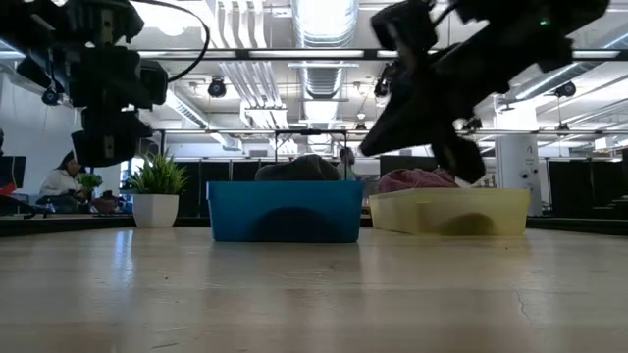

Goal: Pick & Place hat
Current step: Return to Home Position

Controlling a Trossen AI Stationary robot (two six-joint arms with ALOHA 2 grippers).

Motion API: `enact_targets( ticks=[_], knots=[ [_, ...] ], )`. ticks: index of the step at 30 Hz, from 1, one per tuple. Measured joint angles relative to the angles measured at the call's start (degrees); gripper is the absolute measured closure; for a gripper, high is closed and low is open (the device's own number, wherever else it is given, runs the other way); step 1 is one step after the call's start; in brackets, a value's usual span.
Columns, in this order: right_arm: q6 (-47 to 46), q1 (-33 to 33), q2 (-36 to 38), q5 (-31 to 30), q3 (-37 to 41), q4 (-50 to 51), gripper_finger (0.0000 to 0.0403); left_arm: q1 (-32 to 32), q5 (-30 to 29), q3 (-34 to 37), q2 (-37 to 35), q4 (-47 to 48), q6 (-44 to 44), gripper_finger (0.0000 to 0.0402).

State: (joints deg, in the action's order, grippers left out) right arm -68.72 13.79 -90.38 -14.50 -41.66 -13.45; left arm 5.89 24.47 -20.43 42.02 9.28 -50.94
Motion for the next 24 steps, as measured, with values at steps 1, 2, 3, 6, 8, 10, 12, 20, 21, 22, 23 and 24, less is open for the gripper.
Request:
enact_targets(
  ticks=[1,2,3,6,8,10,12,20,21,22,23,24],
  knots=[
    [0.6,-0.2,-1.6,0.4,-1.3,0.0,0.0392,0.0,0.0,0.0,0.0,0.0,0.2,0.0264],
    [1.0,-0.5,-3.3,0.6,-2.6,0.1,0.0392,0.0,-0.1,0.0,0.1,-0.1,0.7,0.0264],
    [1.0,-0.9,-4.8,0.6,-4.1,0.0,0.0392,0.0,-0.6,0.0,0.1,0.0,1.2,0.0264],
    [1.0,-2.8,-8.6,1.0,-8.0,2.2,0.0392,0.0,-4.1,0.7,0.6,0.9,2.4,0.0264],
    [-0.9,-4.3,-10.7,0.7,-10.3,6.3,0.0392,0.0,-6.8,1.6,1.2,1.3,3.7,0.0264],
    [-2.2,-5.9,-11.9,-0.4,-12.3,10.6,0.0392,0.0,-8.9,2.1,2.4,1.2,4.8,0.0264],
    [-2.2,-7.7,-12.1,-1.9,-14.1,14.7,0.0392,0.1,-9.4,2.2,3.6,1.2,5.2,0.0264],
    [9.7,-16.5,-11.8,-2.3,-19.5,16.8,0.0392,0.1,-11.0,2.2,7.9,-1.4,7.4,0.0264],
    [11.4,-17.3,-11.7,-0.3,-20.3,17.6,0.0392,0.1,-11.0,2.2,8.3,-2.1,7.4,0.0264],
    [13.0,-17.7,-11.4,1.1,-21.1,19.2,0.0392,0.1,-11.0,2.0,8.4,-2.1,7.4,0.0264],
    [14.2,-17.7,-10.7,1.5,-21.9,21.6,0.0392,0.1,-11.0,1.8,8.5,-2.1,7.3,0.0264],
    [14.8,-17.3,-9.7,1.2,-22.8,25.2,0.0392,0.1,-11.0,1.5,8.6,-2.4,7.3,0.0264]
  ],
)
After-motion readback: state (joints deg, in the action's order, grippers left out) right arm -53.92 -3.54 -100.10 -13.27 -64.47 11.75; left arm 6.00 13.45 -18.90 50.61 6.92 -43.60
